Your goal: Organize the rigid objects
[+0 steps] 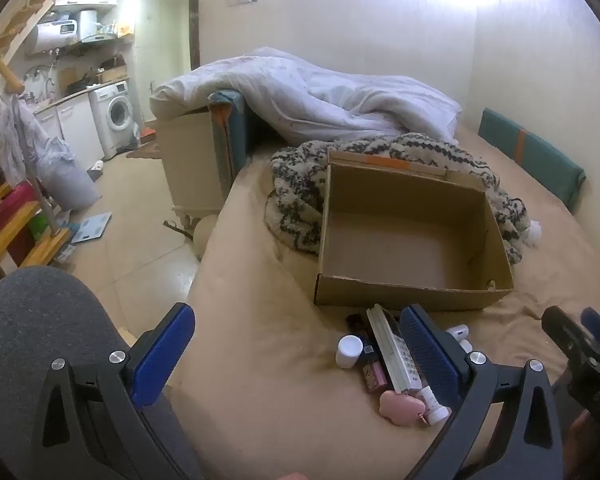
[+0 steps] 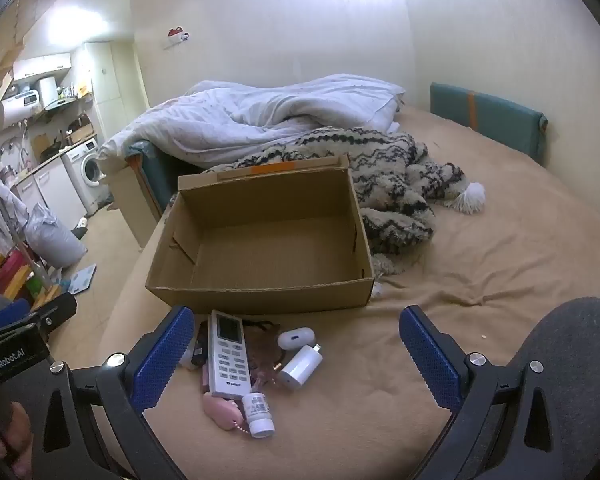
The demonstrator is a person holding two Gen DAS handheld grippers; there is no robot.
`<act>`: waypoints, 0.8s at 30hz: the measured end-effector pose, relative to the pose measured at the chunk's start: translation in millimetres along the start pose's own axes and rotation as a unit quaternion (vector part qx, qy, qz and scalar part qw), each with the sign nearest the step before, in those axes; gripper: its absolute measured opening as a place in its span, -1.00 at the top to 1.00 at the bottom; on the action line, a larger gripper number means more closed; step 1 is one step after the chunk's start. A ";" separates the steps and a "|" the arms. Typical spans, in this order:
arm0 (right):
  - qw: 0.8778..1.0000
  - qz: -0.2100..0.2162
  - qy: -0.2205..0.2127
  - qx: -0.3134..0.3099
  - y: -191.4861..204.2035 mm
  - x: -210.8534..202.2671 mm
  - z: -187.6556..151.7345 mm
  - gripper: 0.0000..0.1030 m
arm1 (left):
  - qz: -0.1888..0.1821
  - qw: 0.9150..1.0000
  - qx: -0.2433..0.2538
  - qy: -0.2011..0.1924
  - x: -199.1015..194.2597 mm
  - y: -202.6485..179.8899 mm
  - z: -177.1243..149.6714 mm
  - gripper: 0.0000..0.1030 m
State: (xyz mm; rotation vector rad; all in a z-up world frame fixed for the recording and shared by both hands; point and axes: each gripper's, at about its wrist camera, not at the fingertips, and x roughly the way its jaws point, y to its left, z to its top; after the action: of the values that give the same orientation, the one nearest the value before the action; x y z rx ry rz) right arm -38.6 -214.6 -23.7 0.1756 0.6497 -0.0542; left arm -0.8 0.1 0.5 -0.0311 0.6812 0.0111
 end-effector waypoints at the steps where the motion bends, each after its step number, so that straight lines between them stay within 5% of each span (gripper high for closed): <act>1: 1.000 0.001 -0.001 0.001 0.0 0.0 0.0 -1.00 | 0.000 1.000 0.001 0.011 1.0 0.0 0.4 -0.99; 24: 1.000 0.002 0.000 0.003 -0.1 0.4 0.2 -1.00 | 0.004 1.000 0.001 0.014 6.1 3.8 -2.0 -0.99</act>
State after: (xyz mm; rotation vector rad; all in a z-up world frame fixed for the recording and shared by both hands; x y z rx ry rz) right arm -38.2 -214.8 -23.7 0.1816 0.6495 -0.0526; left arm 2.6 3.9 -5.0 -0.0259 0.7102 0.0180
